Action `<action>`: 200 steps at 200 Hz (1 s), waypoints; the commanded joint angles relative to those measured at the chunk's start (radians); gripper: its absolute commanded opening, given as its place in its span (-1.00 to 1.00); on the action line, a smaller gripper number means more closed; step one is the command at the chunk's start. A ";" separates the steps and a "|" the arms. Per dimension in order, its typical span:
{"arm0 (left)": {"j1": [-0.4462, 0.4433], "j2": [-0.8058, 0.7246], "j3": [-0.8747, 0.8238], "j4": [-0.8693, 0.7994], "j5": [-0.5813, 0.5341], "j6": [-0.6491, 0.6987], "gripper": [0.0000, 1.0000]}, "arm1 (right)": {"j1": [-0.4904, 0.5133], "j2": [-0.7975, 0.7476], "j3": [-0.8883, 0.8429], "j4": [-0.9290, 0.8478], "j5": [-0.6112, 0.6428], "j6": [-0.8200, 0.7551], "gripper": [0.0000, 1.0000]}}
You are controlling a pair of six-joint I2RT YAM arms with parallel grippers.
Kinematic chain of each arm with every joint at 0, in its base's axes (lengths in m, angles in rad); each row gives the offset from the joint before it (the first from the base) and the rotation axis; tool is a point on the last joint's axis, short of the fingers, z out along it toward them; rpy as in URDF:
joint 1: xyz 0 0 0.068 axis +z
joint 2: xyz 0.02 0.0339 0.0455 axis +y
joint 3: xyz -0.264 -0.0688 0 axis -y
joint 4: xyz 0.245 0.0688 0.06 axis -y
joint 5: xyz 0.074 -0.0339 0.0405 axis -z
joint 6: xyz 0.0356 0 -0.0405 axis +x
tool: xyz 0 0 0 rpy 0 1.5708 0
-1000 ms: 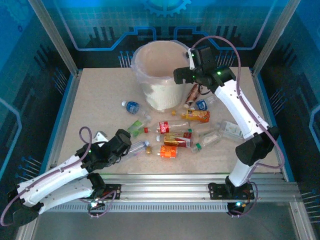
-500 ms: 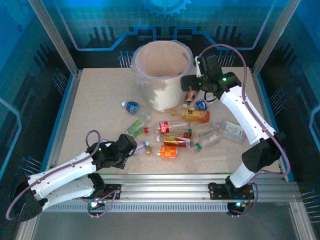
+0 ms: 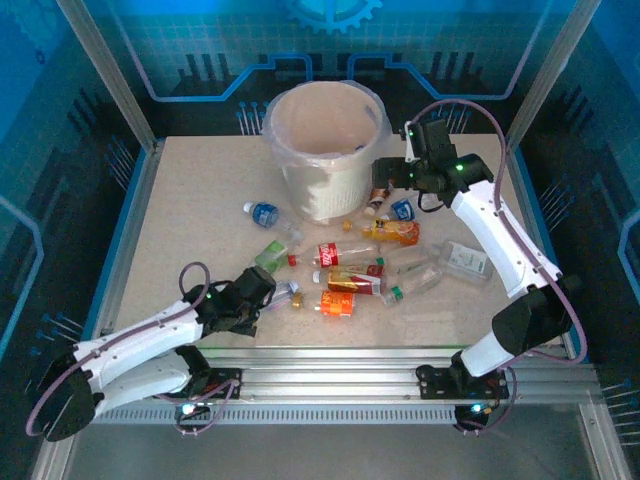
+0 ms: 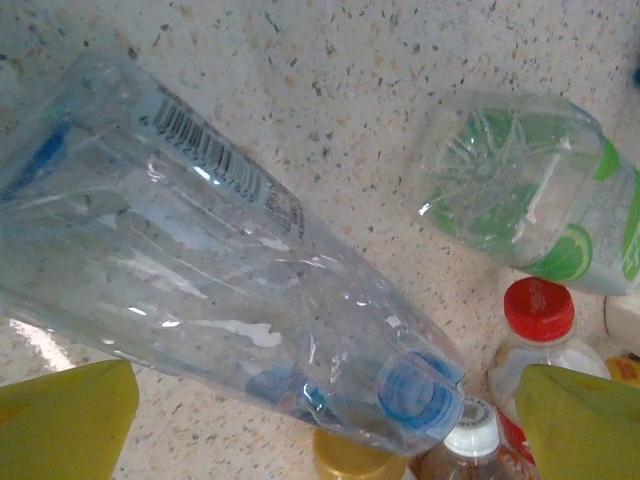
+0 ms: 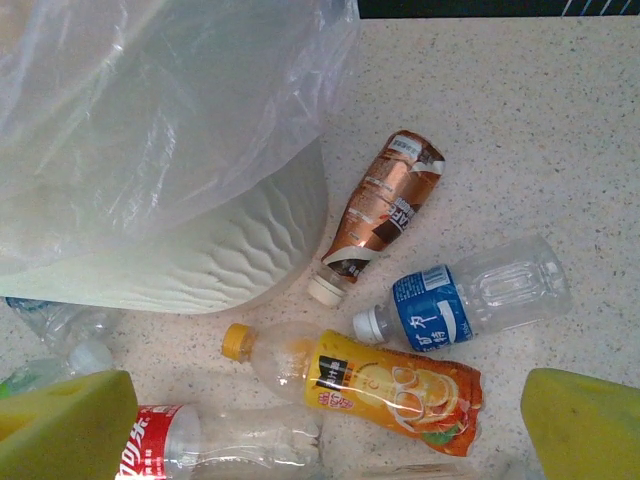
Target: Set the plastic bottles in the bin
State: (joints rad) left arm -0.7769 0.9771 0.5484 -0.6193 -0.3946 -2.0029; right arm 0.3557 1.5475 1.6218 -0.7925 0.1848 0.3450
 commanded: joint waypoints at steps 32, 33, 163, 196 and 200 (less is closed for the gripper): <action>0.032 0.050 -0.052 0.065 0.034 -0.071 0.92 | -0.015 -0.023 -0.017 0.015 -0.025 0.028 0.99; 0.032 0.052 -0.052 0.065 0.035 -0.071 0.92 | -0.015 -0.023 -0.016 0.015 -0.027 0.028 0.99; 0.110 0.148 -0.143 0.296 -0.042 -0.088 0.67 | -0.016 -0.001 -0.025 0.009 -0.050 0.035 0.99; 0.130 0.184 -0.154 0.363 -0.047 -0.089 0.58 | -0.015 0.000 -0.032 0.009 -0.061 0.038 0.99; 0.130 0.189 -0.155 0.371 -0.049 -0.089 0.57 | -0.015 0.002 -0.033 0.009 -0.063 0.038 0.99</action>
State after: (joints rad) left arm -0.6865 1.1030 0.4309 -0.4271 -0.3527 -2.0029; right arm 0.3523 1.5475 1.5986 -0.7895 0.1471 0.3672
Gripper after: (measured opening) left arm 0.799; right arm 0.996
